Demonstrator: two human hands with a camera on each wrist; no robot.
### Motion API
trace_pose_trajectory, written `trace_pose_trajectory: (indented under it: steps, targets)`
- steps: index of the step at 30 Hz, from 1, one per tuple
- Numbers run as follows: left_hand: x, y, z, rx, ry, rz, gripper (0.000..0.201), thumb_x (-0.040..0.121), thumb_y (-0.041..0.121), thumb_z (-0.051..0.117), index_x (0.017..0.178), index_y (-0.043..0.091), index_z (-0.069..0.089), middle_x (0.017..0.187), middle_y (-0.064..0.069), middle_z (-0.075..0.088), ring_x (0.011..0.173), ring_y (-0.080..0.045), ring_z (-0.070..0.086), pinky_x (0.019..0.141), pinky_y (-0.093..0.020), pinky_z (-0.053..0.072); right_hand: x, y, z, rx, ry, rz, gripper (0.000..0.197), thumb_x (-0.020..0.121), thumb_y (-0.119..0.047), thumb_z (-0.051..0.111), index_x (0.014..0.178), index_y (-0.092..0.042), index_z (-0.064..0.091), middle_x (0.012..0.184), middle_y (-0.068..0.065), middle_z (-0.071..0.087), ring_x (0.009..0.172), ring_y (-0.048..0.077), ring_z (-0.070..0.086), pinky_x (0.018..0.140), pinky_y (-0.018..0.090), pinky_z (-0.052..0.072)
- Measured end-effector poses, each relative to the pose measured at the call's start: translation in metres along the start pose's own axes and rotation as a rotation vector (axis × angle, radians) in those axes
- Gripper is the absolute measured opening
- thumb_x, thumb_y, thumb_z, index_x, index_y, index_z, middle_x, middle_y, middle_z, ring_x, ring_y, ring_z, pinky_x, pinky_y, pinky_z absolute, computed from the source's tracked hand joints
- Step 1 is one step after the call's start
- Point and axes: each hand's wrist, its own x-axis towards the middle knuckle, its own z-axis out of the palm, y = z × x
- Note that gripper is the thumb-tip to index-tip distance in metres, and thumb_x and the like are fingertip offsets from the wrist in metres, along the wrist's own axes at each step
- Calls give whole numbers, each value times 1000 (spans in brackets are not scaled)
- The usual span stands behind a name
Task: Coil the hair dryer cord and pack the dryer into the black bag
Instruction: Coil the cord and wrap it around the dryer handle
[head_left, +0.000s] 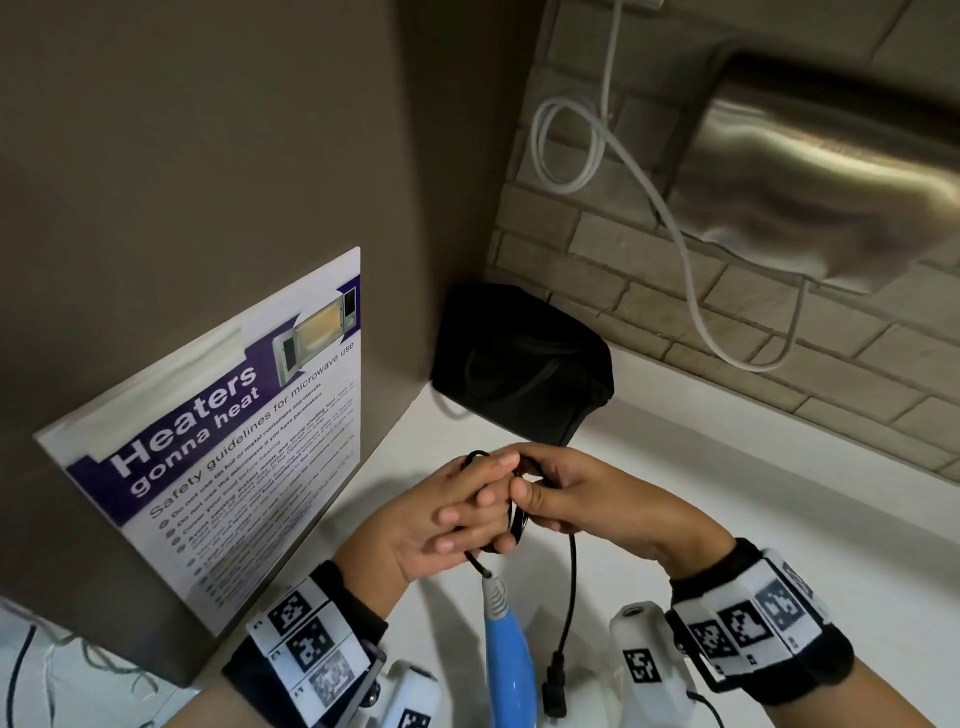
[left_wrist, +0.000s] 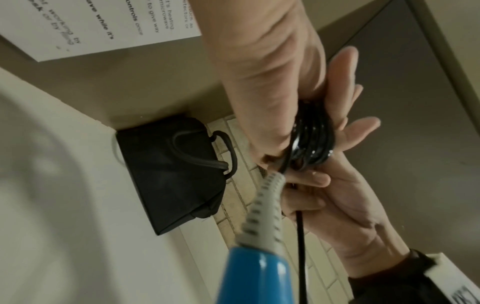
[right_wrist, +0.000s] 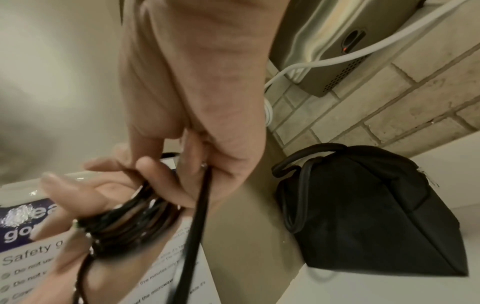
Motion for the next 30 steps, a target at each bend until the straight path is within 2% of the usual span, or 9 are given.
trace_pose_trajectory:
  steps: [6, 10, 12, 15, 17, 20, 25, 28, 30]
  targets:
    - [6, 2, -6, 135, 104, -19, 43, 71, 53, 73, 53, 22, 50, 28, 12, 33, 28, -8, 43, 64, -22, 51, 4, 8, 2, -91, 124, 100, 36, 94, -33, 53, 109, 0, 51, 78, 3, 45, 59, 7, 36, 51, 20, 31]
    - [8, 3, -5, 199, 158, -26, 42, 87, 42, 53, 50, 21, 49, 29, 11, 31, 32, -11, 47, 66, -22, 51, 5, 12, 4, -115, 121, 101, 28, 98, -24, 47, 107, 2, 54, 78, 7, 52, 53, 1, 37, 47, 11, 30]
    - [7, 2, -6, 221, 132, -1, 44, 83, 49, 61, 52, 21, 49, 30, 11, 32, 34, -12, 50, 68, -22, 51, 4, 13, 6, -30, 100, 84, 27, 99, -21, 45, 97, 5, 53, 74, 6, 57, 50, 3, 36, 45, 12, 28]
    - [6, -1, -9, 222, 104, 13, 46, 70, 59, 69, 54, 22, 50, 32, 11, 35, 40, -13, 54, 71, -22, 51, 3, 13, 5, 102, 52, 74, 26, 98, -27, 45, 87, -4, 52, 72, 9, 55, 50, 7, 31, 43, 14, 24]
    - [5, -4, -10, 208, 121, 29, 43, 77, 55, 65, 55, 21, 51, 35, 11, 36, 43, -11, 54, 71, -21, 51, 0, 12, 3, 197, 4, 87, 29, 97, -35, 44, 84, -10, 52, 76, 11, 50, 52, 7, 27, 44, 14, 23]
    - [7, -7, -7, 141, 236, 38, 42, 91, 41, 52, 57, 17, 46, 40, 8, 32, 41, -8, 45, 66, -22, 51, -5, 13, 2, 394, -1, 152, 38, 96, -47, 36, 84, -14, 51, 71, -1, 42, 55, 7, 22, 44, 14, 21]
    - [16, -6, 2, 4, 318, 27, 42, 92, 34, 51, 56, 15, 41, 37, 9, 23, 36, -6, 24, 58, -23, 44, 0, 14, 10, 501, 165, 224, 38, 94, -50, 40, 76, -18, 49, 61, -5, 32, 49, 7, 20, 44, 17, 16]
    - [16, -8, 6, 30, 304, 101, 38, 97, 30, 46, 63, 16, 53, 46, 9, 30, 44, -7, 31, 67, -24, 45, 2, 14, 9, 536, 273, 228, 39, 94, -49, 42, 68, -20, 47, 58, -6, 30, 56, 13, 14, 45, 20, 15]
    - [13, -14, 13, 97, 303, 149, 36, 100, 24, 41, 72, 19, 62, 53, 11, 48, 54, -7, 42, 72, -21, 47, 3, 16, 8, 571, 334, 240, 41, 93, -50, 43, 66, -20, 46, 59, -5, 28, 68, 21, 11, 43, 18, 16]
